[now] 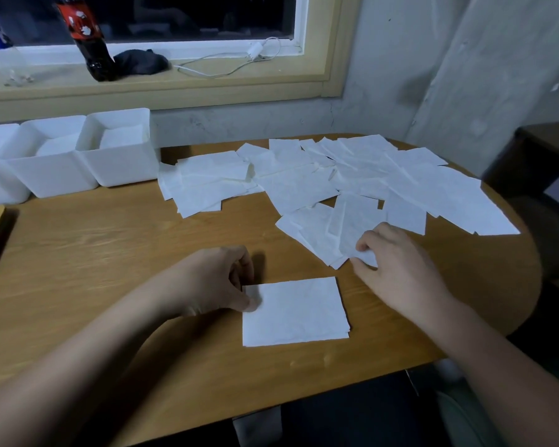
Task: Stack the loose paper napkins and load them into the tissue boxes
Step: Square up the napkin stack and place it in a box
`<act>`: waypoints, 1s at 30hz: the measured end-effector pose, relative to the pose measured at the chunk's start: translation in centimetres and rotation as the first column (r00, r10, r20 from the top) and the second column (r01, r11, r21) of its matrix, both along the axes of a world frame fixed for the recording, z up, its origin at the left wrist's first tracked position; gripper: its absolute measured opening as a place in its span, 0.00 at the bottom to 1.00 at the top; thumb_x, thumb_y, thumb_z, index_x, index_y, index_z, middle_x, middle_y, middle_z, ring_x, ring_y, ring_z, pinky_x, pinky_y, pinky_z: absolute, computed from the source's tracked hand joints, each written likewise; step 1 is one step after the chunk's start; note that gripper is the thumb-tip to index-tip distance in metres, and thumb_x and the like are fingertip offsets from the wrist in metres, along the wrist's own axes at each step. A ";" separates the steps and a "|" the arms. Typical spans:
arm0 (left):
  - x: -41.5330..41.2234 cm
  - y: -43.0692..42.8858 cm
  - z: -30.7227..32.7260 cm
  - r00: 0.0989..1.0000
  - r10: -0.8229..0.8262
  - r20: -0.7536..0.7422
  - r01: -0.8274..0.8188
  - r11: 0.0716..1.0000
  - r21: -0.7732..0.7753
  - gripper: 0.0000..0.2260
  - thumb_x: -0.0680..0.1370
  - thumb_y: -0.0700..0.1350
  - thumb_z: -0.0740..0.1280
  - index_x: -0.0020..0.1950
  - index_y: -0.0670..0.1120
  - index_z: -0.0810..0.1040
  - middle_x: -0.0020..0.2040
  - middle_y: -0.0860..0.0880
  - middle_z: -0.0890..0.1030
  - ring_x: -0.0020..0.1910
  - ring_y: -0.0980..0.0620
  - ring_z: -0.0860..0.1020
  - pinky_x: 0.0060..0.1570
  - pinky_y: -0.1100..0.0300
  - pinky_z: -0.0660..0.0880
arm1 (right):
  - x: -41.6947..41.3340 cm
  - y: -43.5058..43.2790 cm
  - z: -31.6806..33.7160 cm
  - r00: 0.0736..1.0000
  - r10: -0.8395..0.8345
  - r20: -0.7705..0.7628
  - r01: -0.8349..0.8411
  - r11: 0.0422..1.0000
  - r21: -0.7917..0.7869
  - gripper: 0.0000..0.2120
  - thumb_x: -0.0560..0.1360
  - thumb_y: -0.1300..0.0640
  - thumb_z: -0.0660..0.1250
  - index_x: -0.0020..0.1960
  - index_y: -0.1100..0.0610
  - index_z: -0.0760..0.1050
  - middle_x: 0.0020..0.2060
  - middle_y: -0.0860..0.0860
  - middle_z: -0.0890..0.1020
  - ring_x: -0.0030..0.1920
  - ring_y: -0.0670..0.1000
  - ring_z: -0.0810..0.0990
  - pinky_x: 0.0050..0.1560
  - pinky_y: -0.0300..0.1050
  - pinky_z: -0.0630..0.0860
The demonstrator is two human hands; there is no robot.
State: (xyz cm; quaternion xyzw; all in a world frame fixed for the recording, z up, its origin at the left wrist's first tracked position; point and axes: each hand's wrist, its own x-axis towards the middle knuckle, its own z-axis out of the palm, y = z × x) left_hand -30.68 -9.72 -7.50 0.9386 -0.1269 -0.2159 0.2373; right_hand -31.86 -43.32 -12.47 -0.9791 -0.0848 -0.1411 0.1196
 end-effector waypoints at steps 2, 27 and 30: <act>0.4 -0.4 -0.2 1.000 -0.012 0.000 0.012 1.000 -0.001 0.17 0.69 0.60 0.82 0.51 0.62 0.78 0.42 0.61 0.83 0.39 0.61 0.81 0.37 0.65 0.72 | 0.1 -0.2 -0.4 0.999 0.029 0.043 -0.028 0.999 -0.020 0.04 0.79 0.57 0.74 0.48 0.55 0.79 0.45 0.49 0.77 0.45 0.51 0.77 0.40 0.45 0.72; 1.0 -1.8 -3.6 0.926 0.069 0.372 0.096 0.909 -0.406 0.07 0.81 0.43 0.75 0.49 0.56 0.83 0.44 0.58 0.85 0.48 0.55 0.83 0.46 0.70 0.73 | 2.2 -2.1 1.3 0.921 -0.305 -0.241 0.331 0.940 0.076 0.16 0.81 0.43 0.70 0.44 0.53 0.75 0.41 0.50 0.79 0.38 0.50 0.79 0.39 0.51 0.81; 1.0 -1.7 -3.7 0.926 0.066 0.371 0.098 0.908 -0.407 0.07 0.81 0.44 0.75 0.49 0.56 0.83 0.45 0.58 0.85 0.48 0.54 0.83 0.46 0.69 0.73 | 2.4 -2.0 1.1 0.928 -0.258 -0.268 0.309 0.936 0.169 0.11 0.82 0.49 0.71 0.45 0.55 0.78 0.40 0.48 0.80 0.40 0.49 0.80 0.46 0.54 0.82</act>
